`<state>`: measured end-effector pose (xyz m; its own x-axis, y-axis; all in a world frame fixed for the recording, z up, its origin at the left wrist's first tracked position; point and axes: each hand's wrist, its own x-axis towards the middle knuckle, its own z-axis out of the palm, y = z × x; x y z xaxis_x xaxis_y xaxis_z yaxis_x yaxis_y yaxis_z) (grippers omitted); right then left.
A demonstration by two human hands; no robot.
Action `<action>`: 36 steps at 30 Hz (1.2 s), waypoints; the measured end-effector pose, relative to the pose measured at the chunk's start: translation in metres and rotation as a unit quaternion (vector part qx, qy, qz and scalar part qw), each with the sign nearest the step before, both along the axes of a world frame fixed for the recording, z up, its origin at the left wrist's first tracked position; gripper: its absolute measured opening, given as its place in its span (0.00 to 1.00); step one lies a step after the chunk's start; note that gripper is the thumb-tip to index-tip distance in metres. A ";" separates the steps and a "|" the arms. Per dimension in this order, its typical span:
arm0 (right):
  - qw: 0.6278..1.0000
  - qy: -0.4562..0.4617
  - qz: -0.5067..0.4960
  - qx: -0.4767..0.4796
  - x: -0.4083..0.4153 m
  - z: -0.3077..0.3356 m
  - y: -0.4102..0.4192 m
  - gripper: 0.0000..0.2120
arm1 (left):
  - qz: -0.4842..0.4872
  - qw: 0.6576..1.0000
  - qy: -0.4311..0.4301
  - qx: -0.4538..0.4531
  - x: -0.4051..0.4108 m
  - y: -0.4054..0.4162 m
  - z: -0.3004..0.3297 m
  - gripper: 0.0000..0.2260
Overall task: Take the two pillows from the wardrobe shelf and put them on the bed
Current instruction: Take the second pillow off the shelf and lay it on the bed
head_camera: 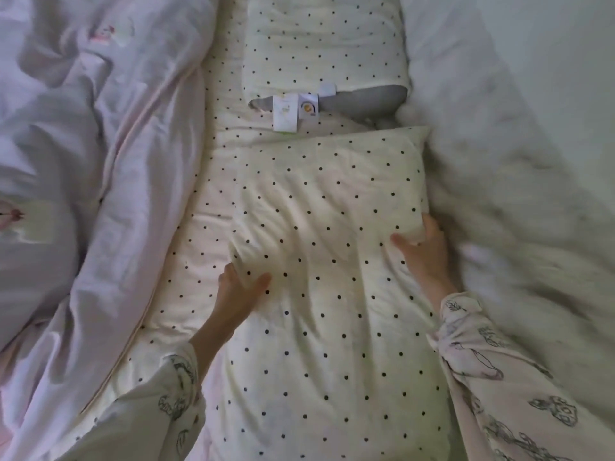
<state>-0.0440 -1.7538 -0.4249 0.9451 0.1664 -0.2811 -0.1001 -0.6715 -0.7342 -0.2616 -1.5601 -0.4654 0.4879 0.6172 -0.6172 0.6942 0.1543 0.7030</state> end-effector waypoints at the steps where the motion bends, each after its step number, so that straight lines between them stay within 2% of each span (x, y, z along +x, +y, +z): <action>1: 1.000 0.004 0.006 -0.011 0.006 -0.013 -0.003 0.21 | -0.006 1.000 0.015 0.011 0.008 -0.001 -0.009 0.26; 6: 0.989 -0.007 0.066 -0.133 0.007 -0.069 -0.017 0.28 | -0.052 0.996 0.072 0.024 0.021 -0.006 -0.056 0.27; 10: 0.978 -0.027 0.106 -0.178 0.003 -0.087 -0.021 0.28 | -0.019 0.994 0.102 -0.023 0.014 -0.008 -0.083 0.34; 14: 0.979 -0.040 0.107 -0.167 0.005 -0.087 -0.024 0.29 | -0.028 0.995 0.097 -0.006 0.006 -0.017 -0.086 0.26; 17: 0.974 -0.073 0.135 -0.165 -0.013 -0.082 -0.041 0.30 | -0.025 0.995 0.087 -0.043 -0.016 -0.025 -0.070 0.37; 19: 0.980 -0.021 0.106 -0.165 -0.034 -0.082 -0.063 0.34 | -0.038 0.994 0.086 -0.064 -0.038 -0.036 -0.060 0.41; 22: 0.987 0.112 -0.005 -0.117 -0.067 -0.074 -0.092 0.40 | -0.054 0.987 0.100 -0.115 -0.064 -0.049 -0.050 0.44; 25: 0.982 0.132 -0.002 -0.139 -0.077 -0.060 -0.108 0.44 | -0.058 0.983 0.081 -0.155 -0.074 -0.055 -0.034 0.44; 31: 0.980 0.087 0.003 -0.177 -0.077 -0.032 -0.114 0.38 | -0.088 0.985 0.046 -0.140 -0.090 -0.054 -0.008 0.46; 33: 0.974 0.112 0.044 -0.193 -0.093 -0.033 -0.119 0.34 | -0.120 0.982 0.082 -0.118 -0.093 -0.059 -0.012 0.43; 36: 0.953 0.107 0.119 -0.256 -0.129 -0.037 -0.129 0.31 | -0.218 0.956 0.188 -0.052 -0.098 -0.077 -0.026 0.42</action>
<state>-0.1725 -1.8831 -0.4623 0.8093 0.1584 -0.5656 -0.0115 -0.9585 -0.2848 -0.3599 -1.6374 -0.4919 0.4172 0.3306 -0.8465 0.9088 -0.1522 0.3885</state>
